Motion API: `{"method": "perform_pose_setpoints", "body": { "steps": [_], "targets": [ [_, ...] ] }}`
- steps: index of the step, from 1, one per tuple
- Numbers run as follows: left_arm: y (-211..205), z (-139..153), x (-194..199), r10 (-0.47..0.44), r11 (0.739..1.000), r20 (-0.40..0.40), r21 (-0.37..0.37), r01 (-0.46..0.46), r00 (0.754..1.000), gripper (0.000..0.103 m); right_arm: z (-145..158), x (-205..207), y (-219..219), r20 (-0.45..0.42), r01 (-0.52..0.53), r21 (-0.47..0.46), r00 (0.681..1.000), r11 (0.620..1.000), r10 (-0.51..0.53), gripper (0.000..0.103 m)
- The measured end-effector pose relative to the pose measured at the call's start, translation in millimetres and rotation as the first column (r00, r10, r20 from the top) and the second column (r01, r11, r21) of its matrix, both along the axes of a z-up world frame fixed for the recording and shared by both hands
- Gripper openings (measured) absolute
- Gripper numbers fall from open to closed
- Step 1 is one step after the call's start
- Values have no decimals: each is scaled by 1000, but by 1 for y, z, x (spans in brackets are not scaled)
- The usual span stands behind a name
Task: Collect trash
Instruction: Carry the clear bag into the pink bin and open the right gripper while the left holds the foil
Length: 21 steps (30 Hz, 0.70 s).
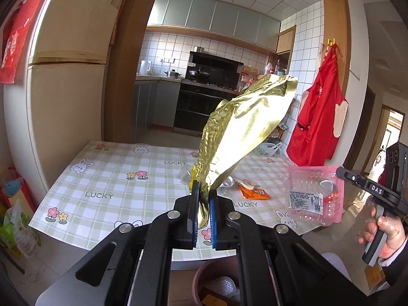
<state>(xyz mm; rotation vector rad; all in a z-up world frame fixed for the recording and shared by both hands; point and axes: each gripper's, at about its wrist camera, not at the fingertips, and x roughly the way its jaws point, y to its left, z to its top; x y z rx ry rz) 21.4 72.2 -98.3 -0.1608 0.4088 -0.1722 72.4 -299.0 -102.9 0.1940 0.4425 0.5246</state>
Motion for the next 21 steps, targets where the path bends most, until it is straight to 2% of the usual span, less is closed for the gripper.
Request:
{"method": "perform_pose_setpoints", "body": {
  "steps": [7,21],
  "targets": [
    [6,5,-20,3,1000,22,-17,-3,1000,7,-8,-26,14,-32,-56,-24,998,998,56,9],
    [8,-15,-3,-2,999,-45,-45,0,999,8,-32,-9,31,-141,-133,24,981,991,135,9]
  ]
}}
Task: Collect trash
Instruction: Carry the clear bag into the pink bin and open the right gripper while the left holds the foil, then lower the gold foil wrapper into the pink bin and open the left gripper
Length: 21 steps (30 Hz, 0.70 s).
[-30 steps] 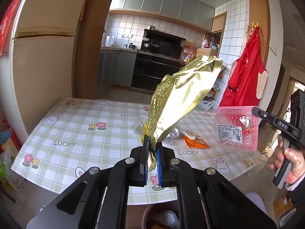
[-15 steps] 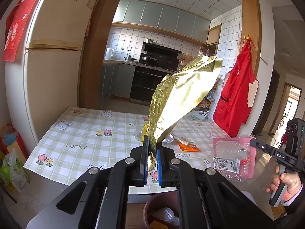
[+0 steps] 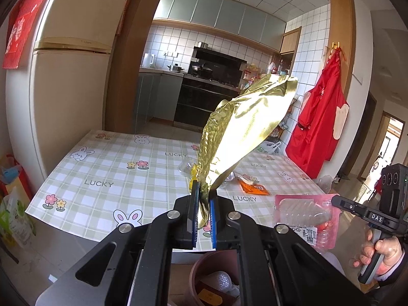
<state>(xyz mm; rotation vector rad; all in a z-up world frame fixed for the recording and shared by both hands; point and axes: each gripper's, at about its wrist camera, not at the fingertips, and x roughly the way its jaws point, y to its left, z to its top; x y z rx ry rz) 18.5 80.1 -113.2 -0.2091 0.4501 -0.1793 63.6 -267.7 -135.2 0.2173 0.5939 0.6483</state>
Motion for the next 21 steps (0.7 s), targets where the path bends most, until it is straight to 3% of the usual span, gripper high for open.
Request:
{"method": "perform_pose_setpoints", "body": {
  "steps": [4,8,11,13,14,16,18,21],
  "targets": [
    [-1,-6,6,-7,1000,-15,-2,7,1000,8,-10,5,6,-26,-16,-1,1000,1000,16,11],
    [-5,-9,10,-18,1000,-28,1,18,999,8,-14,8,6,-30,-25,6,999,1000,25,29],
    [-6,-13,11,-25,1000,-37,2,25,999,8,-13,9,2,-25,-11,8,1000,1000,11,37],
    [-9,-13,12,-34,999,-40,2,34,999,8,-11,9,-2,-17,15,6,1000,1000,-15,50],
    [-10,-13,13,-40,999,-41,2,40,998,8,-10,9,-4,-11,33,4,999,999,-33,64],
    [-13,-14,12,-56,998,-41,5,56,998,8,-8,9,-10,5,64,5,998,998,-64,75],
    [-18,-14,12,-74,997,-41,10,74,996,8,-5,8,-14,18,96,4,995,995,-96,95],
    [-25,-15,11,-107,994,-45,16,107,993,8,0,7,-22,35,144,6,989,990,-144,97]
  ]
}}
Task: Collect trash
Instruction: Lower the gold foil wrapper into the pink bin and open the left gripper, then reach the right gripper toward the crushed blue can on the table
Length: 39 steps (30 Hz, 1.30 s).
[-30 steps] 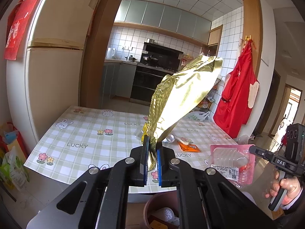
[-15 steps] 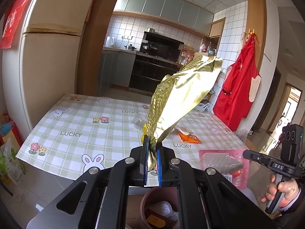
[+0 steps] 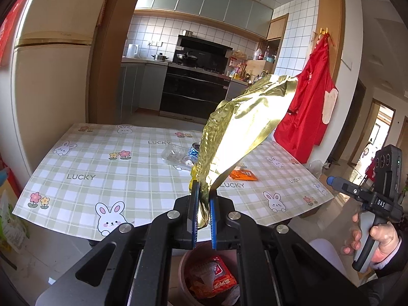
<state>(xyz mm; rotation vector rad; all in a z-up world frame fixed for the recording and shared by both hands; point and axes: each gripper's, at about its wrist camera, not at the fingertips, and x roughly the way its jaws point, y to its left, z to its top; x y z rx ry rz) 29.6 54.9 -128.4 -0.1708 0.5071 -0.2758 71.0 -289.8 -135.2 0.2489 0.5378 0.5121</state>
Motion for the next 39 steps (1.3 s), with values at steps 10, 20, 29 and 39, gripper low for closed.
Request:
{"method": "perform_pose_setpoints", "body": {
  "steps": [10,20,29,39],
  "targets": [
    [-27,-4,-1,-136,991,-19,14,136,991,8,5,4,-36,13,126,12,992,992,-127,97],
    [-62,-16,2,-280,960,-67,13,281,958,8,1,7,-51,4,170,25,985,985,-170,97],
    [-76,-20,6,-306,952,-90,0,307,948,15,-4,9,-56,-11,173,37,985,984,-172,97],
    [-58,-21,10,-236,971,-99,-50,232,967,69,-11,10,-53,-28,172,32,985,985,-171,97]
  ]
}}
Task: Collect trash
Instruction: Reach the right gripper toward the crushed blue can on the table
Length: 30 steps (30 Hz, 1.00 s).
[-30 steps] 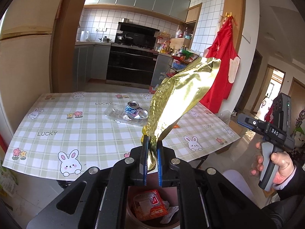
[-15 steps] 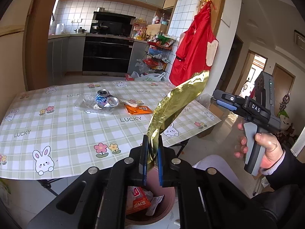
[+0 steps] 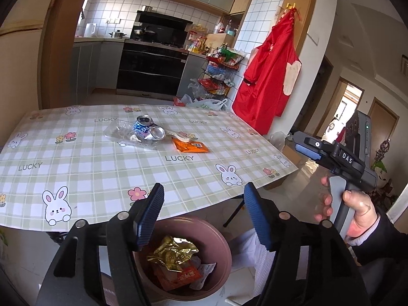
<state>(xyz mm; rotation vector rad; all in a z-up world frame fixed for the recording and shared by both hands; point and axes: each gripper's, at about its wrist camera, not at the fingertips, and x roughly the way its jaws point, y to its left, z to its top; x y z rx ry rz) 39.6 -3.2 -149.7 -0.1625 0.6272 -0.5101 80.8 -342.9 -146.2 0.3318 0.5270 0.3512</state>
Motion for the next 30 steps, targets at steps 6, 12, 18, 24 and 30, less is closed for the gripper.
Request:
{"method": "perform_pose_setpoints", "body": {
  "steps": [6,12,18,24,30],
  "targets": [
    [19,1,2,127,992,10,11,-127,992,93,-1,1,1,-10,2,-3,1000,1000,-2,97],
    [33,-5,9,217,975,-21,43,-216,976,97,-5,3,2,-26,14,-13,1000,1000,-14,97],
    [38,-13,15,259,965,-51,59,-256,965,97,-12,7,0,-43,38,-41,998,998,-40,97],
    [38,-26,24,275,961,-96,65,-270,957,97,-26,15,-4,-76,48,-60,996,997,-53,97],
    [35,-40,35,279,960,-138,76,-270,950,97,-43,24,-7,-119,52,-64,991,997,-59,97]
  ]
}}
